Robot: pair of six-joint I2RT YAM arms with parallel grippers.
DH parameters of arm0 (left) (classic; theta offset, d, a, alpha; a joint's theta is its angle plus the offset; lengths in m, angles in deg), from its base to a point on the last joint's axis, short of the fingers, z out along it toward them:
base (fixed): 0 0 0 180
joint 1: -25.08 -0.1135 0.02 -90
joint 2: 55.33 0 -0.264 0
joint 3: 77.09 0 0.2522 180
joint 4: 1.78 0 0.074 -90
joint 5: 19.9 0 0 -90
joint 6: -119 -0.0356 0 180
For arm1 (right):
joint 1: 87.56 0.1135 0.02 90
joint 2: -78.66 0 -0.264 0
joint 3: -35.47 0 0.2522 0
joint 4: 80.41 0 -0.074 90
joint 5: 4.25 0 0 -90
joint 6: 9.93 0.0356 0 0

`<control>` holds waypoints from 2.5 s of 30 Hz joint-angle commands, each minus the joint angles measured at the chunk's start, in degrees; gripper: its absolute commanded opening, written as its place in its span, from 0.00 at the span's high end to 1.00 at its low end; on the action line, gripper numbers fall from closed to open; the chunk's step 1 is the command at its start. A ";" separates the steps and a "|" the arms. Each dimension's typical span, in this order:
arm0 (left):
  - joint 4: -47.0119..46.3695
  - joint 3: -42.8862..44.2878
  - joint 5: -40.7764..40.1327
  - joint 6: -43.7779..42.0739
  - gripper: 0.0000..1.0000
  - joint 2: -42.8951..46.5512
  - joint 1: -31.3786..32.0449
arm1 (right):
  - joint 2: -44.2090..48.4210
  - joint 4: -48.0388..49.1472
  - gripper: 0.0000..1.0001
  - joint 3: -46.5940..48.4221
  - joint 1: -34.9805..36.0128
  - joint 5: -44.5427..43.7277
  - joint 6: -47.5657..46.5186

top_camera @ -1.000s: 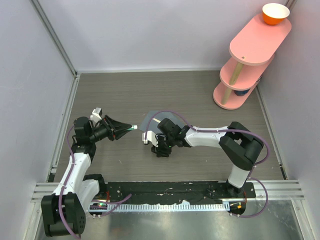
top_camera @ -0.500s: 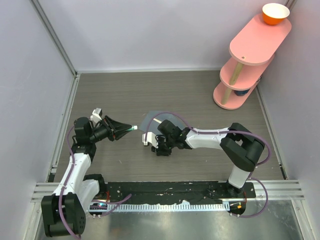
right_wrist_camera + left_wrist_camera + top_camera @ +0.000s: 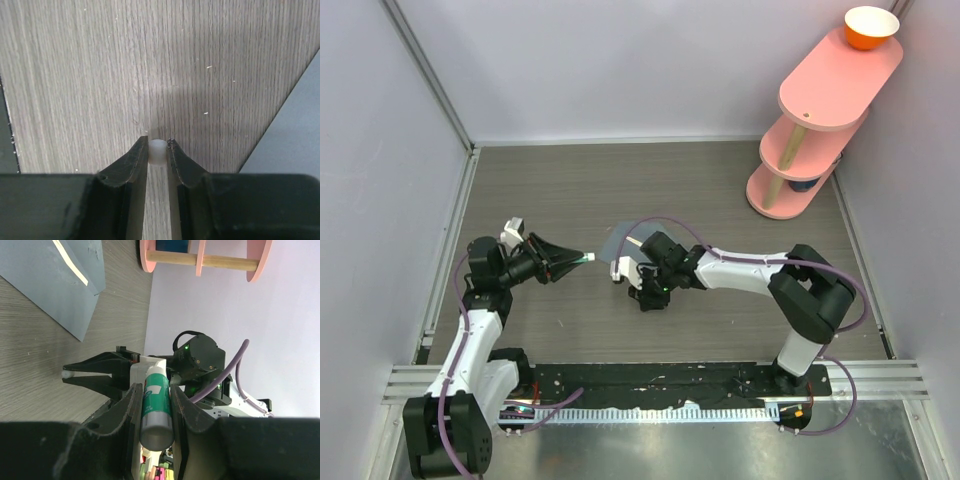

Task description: Place the letter into the envelope and seal it

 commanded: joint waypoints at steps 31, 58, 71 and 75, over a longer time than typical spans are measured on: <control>-12.77 3.98 1.18 2.65 1.00 0.47 14.66 | 25.92 -8.38 0.84 11.95 -0.51 8.50 -16.25; -13.20 2.13 -4.45 5.11 1.00 1.80 22.22 | 24.60 -5.65 0.83 12.65 0.72 7.70 -11.42; -10.39 2.48 -6.56 3.18 1.00 2.41 23.28 | 22.50 -3.89 0.83 13.97 0.81 4.90 -6.76; -8.38 2.66 -6.29 2.13 1.00 2.94 23.45 | 22.14 -4.33 0.80 14.33 0.81 4.54 -5.44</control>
